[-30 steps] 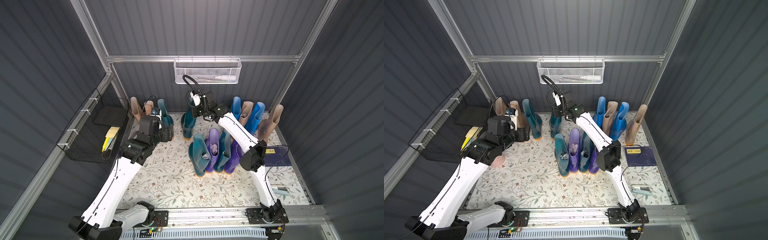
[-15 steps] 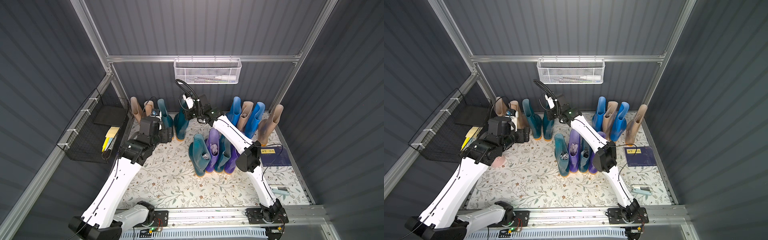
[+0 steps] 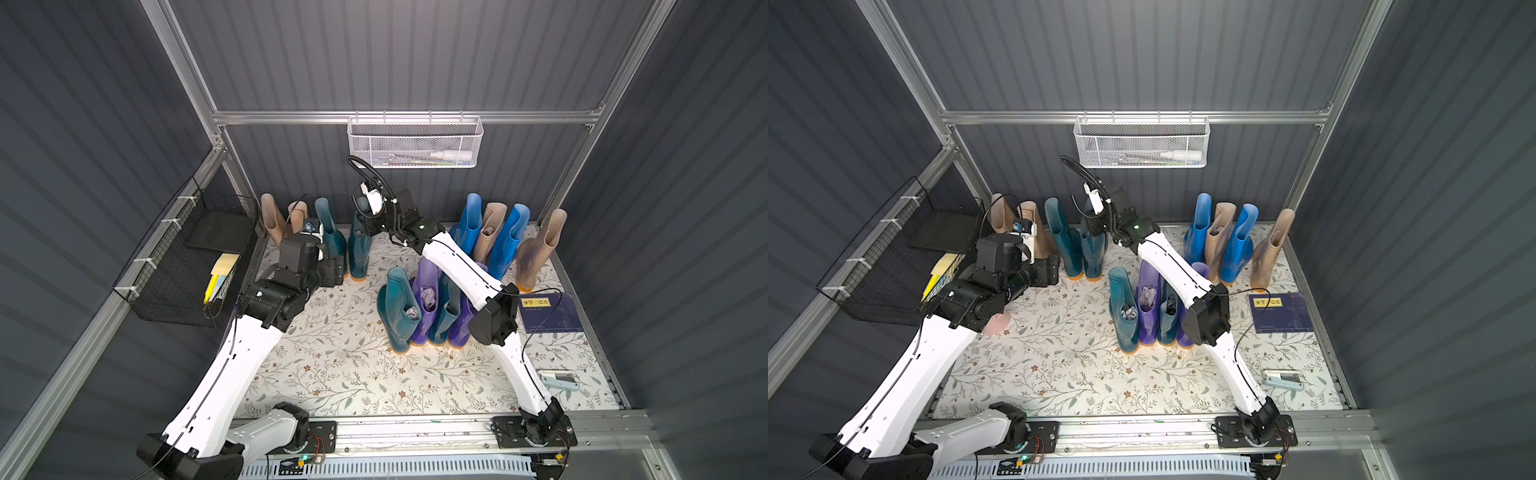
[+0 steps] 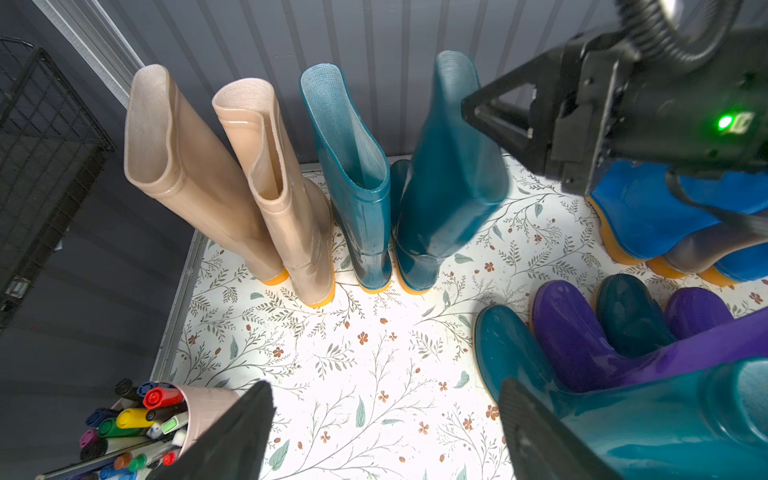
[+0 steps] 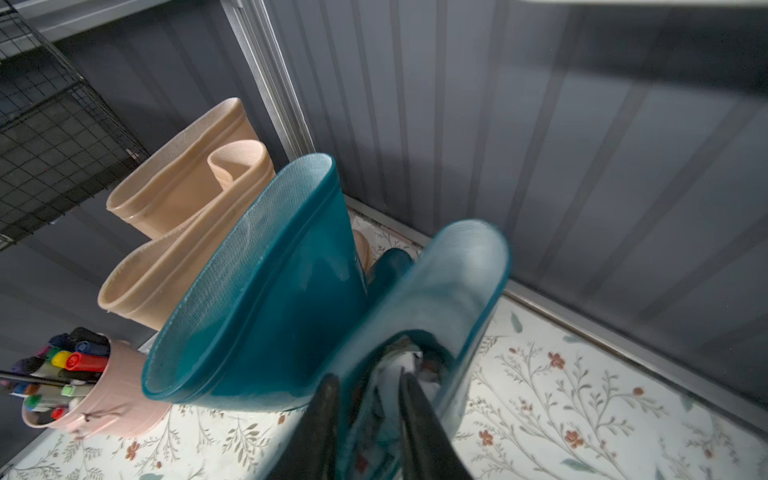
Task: Match and arrange rain boots in pairs
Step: Move the rain boot to the corner of the board.
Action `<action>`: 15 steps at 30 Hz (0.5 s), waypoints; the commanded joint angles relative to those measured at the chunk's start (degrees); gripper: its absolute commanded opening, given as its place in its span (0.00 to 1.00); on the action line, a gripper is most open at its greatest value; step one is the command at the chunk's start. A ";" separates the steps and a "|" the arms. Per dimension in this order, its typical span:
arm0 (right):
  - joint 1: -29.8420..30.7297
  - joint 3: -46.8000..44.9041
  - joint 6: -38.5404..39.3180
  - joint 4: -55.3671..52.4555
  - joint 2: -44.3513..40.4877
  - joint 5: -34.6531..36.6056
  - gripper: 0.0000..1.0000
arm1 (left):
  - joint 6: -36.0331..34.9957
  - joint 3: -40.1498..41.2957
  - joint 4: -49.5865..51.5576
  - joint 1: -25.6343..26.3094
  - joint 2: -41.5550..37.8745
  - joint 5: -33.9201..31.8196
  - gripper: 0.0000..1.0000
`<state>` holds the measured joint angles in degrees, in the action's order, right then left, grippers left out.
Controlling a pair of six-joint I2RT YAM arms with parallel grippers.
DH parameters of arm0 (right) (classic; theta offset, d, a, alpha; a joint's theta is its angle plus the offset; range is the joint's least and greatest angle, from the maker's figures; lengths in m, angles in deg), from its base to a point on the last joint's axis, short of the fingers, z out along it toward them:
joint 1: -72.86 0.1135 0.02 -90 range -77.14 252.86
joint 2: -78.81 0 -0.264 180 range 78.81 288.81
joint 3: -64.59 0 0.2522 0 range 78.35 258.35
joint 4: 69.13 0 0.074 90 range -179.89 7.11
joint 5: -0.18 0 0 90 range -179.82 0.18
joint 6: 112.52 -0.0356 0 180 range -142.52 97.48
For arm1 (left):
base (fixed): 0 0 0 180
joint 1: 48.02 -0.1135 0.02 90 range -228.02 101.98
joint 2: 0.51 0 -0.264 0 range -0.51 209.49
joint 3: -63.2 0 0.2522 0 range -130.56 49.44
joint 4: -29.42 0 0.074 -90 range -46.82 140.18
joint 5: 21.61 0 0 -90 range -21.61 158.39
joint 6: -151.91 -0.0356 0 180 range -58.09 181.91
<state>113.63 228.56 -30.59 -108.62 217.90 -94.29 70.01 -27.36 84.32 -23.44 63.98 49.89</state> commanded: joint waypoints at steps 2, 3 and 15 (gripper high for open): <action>0.47 1.27 0.61 2.35 -0.44 0.16 0.37 | -0.70 0.42 -0.01 0.15 -0.62 -0.79 0.87; 0.48 1.22 0.52 2.27 -0.69 0.08 0.39 | -0.63 0.37 -0.01 0.16 -0.58 -0.75 0.87; -0.05 -4.25 -0.58 -2.80 -13.34 1.80 0.54 | 0.08 -5.60 -0.36 0.14 1.50 0.35 0.89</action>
<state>113.78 225.42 -31.40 -110.02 211.39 -93.52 70.03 -28.91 84.39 -23.44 64.70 49.98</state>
